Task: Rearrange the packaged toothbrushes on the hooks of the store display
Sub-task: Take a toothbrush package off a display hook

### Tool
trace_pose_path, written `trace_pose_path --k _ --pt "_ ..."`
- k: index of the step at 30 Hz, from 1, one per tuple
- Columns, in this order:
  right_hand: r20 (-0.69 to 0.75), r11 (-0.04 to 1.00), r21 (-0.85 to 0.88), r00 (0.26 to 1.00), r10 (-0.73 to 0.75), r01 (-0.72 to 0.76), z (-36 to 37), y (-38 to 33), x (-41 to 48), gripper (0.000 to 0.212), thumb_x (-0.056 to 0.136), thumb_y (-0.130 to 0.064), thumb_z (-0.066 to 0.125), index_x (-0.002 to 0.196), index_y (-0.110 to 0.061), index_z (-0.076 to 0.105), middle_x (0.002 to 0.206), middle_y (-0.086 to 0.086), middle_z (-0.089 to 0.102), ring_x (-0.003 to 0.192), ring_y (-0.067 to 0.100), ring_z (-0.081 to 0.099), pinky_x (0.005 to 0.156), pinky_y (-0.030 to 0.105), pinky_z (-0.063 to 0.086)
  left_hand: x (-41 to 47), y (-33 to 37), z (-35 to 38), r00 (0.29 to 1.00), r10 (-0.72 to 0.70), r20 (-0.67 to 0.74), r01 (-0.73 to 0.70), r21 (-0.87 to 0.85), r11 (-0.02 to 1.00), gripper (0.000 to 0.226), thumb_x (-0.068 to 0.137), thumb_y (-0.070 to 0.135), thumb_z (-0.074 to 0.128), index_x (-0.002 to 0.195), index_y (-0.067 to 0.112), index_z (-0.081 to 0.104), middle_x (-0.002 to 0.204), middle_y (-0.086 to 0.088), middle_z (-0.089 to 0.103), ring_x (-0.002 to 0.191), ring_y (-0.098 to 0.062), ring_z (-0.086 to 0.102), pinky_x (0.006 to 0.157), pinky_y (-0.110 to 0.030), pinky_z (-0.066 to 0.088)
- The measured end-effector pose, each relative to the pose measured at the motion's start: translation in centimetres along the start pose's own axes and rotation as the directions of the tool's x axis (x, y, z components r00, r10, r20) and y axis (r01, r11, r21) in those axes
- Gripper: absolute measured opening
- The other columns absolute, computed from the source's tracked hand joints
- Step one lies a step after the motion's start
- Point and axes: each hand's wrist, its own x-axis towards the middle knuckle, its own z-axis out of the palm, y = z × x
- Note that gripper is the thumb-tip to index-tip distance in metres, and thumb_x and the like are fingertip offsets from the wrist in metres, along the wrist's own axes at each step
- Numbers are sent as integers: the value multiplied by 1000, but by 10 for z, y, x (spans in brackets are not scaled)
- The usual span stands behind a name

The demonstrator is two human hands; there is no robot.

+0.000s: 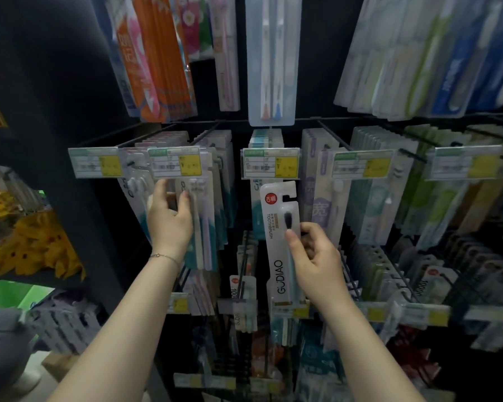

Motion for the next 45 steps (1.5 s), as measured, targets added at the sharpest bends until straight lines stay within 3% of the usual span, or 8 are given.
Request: trace_pose_path --k 5,9,15,21,25,34,41,45 --pt "-30 1000 -29 1000 5 -6 -12 3 -1 23 95 -48 53 101 -27 60 85 -7 67 78 9 64 73 40 55 -21 7 -3 990 2 -142 -16 -98 995 38 95 18 61 125 26 41 116 2 47 80 8 54 76 -25 50" --pt "-42 1000 -21 999 -2 1 -22 5 -3 26 93 -51 51 101 -28 58 85 -8 66 79 8 63 74 40 56 -39 12 -1 985 84 -153 -97 -82 992 28 94 14 60 110 24 40 101 -1 51 74 -14 54 71 -40 53" --pt "-12 999 -43 1000 5 -6 -53 15 -4 26 94 -51 50 105 -28 56 84 -6 65 79 8 61 74 39 55 -82 39 23 971 236 32 -234 -59 971 18 97 8 57 106 19 46 85 8 54 65 -7 53 61 -26 46" --pt "10 999 -31 1000 -8 8 -100 28 5 43 90 -57 47 113 -21 59 91 -5 66 84 5 62 73 27 52 -138 73 72 895 222 387 -189 -121 975 11 99 20 59 109 19 57 87 1 63 76 -11 60 71 -37 55" --pt "35 999 -9 999 -33 34 -128 35 7 29 91 -53 49 104 -29 59 90 -12 67 84 -1 63 72 19 50 -169 86 107 808 210 551 -159 -141 977 16 100 31 57 112 22 62 100 7 69 94 -6 66 84 -38 57" --pt "12 1000 -28 1000 -12 13 -178 51 7 22 96 -48 50 101 -28 59 83 -6 67 76 8 64 68 37 55 -202 108 156 810 159 565 -63 -185 981 13 96 19 64 99 31 63 97 6 72 90 -10 69 84 -43 59" --pt "-70 998 -70 997 -13 8 -207 52 9 6 97 -45 51 95 -40 54 85 -11 65 81 -1 62 66 15 50 -201 122 191 740 199 642 -51 -241 969 9 98 21 60 103 16 66 97 -2 72 92 -19 70 83 -49 58" --pt "-139 993 -118 990 5 -21 -230 54 8 8 98 -43 51 90 -44 51 79 -10 65 70 2 62 59 18 47 -205 132 214 694 231 682 -77 -249 965 10 99 21 59 101 13 64 95 -3 71 89 -19 69 82 -47 58"
